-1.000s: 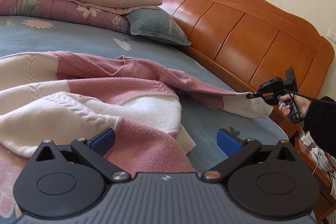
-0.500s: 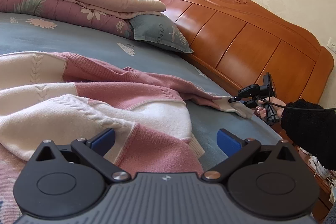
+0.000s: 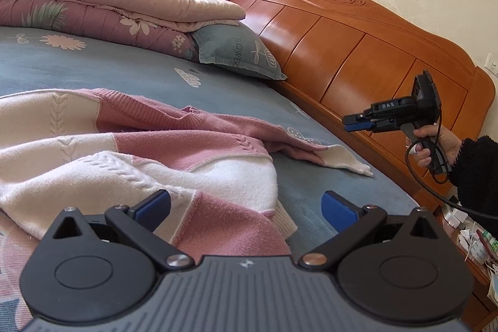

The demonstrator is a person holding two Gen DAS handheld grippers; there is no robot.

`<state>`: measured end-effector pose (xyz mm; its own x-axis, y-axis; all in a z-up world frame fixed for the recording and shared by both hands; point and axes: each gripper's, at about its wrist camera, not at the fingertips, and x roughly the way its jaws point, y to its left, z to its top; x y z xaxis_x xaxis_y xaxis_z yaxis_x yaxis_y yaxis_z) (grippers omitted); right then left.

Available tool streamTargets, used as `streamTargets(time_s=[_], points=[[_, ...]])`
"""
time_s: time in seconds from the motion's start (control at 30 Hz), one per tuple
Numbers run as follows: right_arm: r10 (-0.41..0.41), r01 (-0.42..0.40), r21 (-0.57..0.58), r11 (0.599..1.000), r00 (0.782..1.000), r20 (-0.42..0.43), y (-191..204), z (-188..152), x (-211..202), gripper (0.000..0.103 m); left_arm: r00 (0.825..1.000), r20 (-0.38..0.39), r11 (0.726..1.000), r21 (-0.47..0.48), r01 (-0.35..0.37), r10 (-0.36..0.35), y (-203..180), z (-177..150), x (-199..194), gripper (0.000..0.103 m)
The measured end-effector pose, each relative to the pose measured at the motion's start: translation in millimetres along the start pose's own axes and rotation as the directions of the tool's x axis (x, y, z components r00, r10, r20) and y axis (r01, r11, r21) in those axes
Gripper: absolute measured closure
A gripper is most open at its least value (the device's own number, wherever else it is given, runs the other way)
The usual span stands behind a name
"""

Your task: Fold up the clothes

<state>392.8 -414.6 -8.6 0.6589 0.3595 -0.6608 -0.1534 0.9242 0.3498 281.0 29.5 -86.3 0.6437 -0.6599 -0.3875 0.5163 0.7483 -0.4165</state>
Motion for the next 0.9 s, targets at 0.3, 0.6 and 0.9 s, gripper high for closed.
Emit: streamTargets(time_s=[0.3, 0.6, 0.9], points=[[0.206, -0.226, -0.165, 0.960, 0.969, -0.134, 91.1, 33.9, 142.5, 0.064, 1.000, -0.005, 1.000, -0.012, -0.025, 0.025, 17.1, 0.5, -0.6, 0.001], [0.210, -0.245, -0.145, 0.959, 0.952, -0.224, 77.7, 34.0, 214.8, 0.064, 0.999, -0.023, 0.998, -0.044, -0.035, 0.035, 30.6, -2.0, 3.2, 0.001], [0.247, -0.290, -0.267, 0.919, 0.952, -0.182, 98.8, 29.2, 192.2, 0.090, 0.998, -0.045, 0.999, -0.037, -0.033, 0.031, 29.2, -6.1, 8.3, 0.001]])
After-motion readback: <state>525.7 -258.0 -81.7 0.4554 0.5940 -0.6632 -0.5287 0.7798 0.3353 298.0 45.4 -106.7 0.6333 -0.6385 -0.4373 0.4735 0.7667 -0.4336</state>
